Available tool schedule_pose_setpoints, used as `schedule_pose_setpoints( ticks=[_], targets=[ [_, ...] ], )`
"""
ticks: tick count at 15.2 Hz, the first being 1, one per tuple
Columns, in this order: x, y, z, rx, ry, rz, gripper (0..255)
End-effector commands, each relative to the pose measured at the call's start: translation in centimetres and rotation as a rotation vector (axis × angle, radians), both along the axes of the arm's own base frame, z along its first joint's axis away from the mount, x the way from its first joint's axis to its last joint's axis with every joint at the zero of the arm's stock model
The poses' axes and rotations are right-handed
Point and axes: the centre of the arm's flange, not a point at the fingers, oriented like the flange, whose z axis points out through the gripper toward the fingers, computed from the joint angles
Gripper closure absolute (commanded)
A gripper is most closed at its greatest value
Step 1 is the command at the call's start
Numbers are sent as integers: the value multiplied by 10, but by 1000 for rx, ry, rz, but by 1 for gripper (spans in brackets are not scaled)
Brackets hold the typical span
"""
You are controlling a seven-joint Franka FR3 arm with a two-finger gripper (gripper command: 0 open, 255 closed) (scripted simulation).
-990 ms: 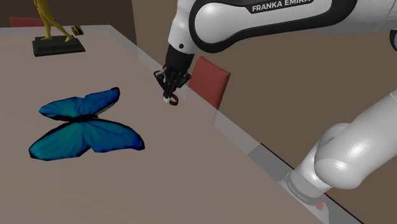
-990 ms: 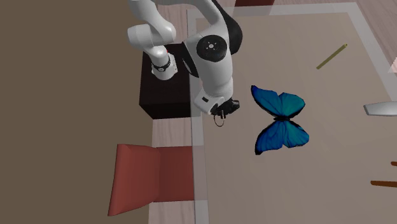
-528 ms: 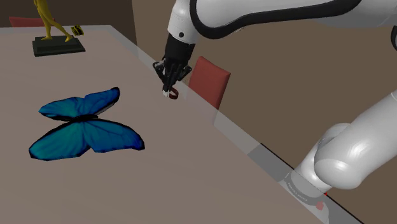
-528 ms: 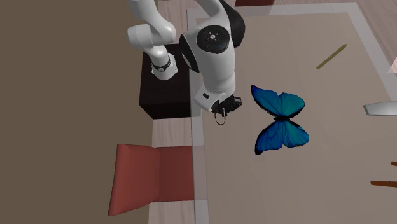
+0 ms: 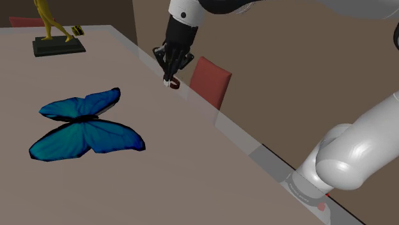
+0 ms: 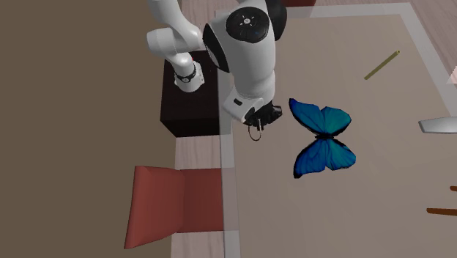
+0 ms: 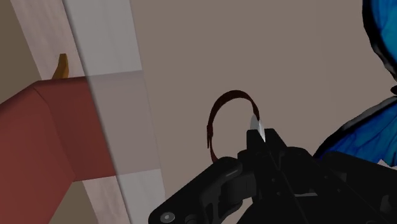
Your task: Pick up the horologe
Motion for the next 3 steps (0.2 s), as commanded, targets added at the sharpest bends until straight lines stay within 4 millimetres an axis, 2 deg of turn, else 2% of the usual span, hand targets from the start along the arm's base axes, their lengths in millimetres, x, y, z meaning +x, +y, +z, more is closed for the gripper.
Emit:
schedule_pose_setpoints(
  ticks=[1, 3],
  targets=[
    [0, 0, 11, 0, 0, 0, 255],
    [0, 0, 12, 0, 0, 0, 255]
  ],
)
